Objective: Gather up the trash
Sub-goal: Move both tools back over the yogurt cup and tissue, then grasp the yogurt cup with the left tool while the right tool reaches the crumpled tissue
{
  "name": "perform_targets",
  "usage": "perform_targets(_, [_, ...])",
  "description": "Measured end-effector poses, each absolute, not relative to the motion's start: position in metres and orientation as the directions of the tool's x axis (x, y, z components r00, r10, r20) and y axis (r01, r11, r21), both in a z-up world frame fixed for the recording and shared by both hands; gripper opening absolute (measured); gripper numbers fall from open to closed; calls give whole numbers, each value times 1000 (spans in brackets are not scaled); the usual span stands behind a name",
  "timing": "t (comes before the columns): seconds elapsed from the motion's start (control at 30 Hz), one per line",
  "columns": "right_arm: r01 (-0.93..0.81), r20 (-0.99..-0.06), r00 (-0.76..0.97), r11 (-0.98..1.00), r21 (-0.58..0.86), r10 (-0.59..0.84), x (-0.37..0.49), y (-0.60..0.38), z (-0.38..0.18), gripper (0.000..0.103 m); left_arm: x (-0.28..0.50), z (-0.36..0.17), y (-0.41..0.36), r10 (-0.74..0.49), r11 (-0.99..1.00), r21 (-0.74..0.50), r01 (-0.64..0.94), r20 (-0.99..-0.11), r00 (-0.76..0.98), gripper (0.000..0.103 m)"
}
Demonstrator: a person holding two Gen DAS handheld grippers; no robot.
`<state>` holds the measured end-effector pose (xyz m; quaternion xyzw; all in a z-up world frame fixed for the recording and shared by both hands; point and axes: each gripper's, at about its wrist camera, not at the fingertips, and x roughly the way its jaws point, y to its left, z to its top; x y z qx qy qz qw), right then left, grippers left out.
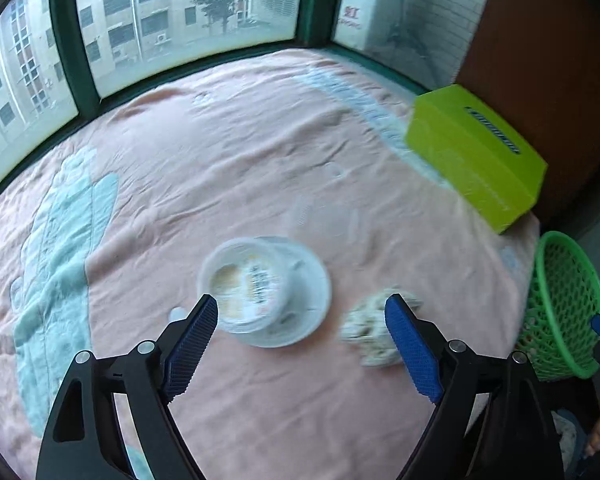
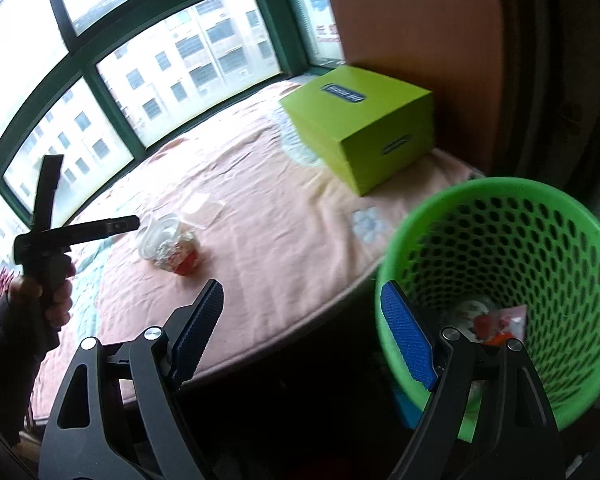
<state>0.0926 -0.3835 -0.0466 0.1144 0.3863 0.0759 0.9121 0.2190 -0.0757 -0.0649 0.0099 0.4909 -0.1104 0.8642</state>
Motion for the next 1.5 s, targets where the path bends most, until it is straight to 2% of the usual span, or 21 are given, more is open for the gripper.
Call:
perform_targets(0.63, [-147,-718,623,948,281,309,127,-325,-62,81,250,-102,-54,-188,975,-111,194,-877,441,83])
perform_targets(0.9, [-181,-727,600,942,284,334,140,-307,-68,81,255,-107,-52,-191,973,-110,203,-877,441,68])
perform_targets(1.5, [-266,-735,546,915,303,402,173,-257,-86,80,235,-68,-41,-210,972,-122,200,-832,514,65])
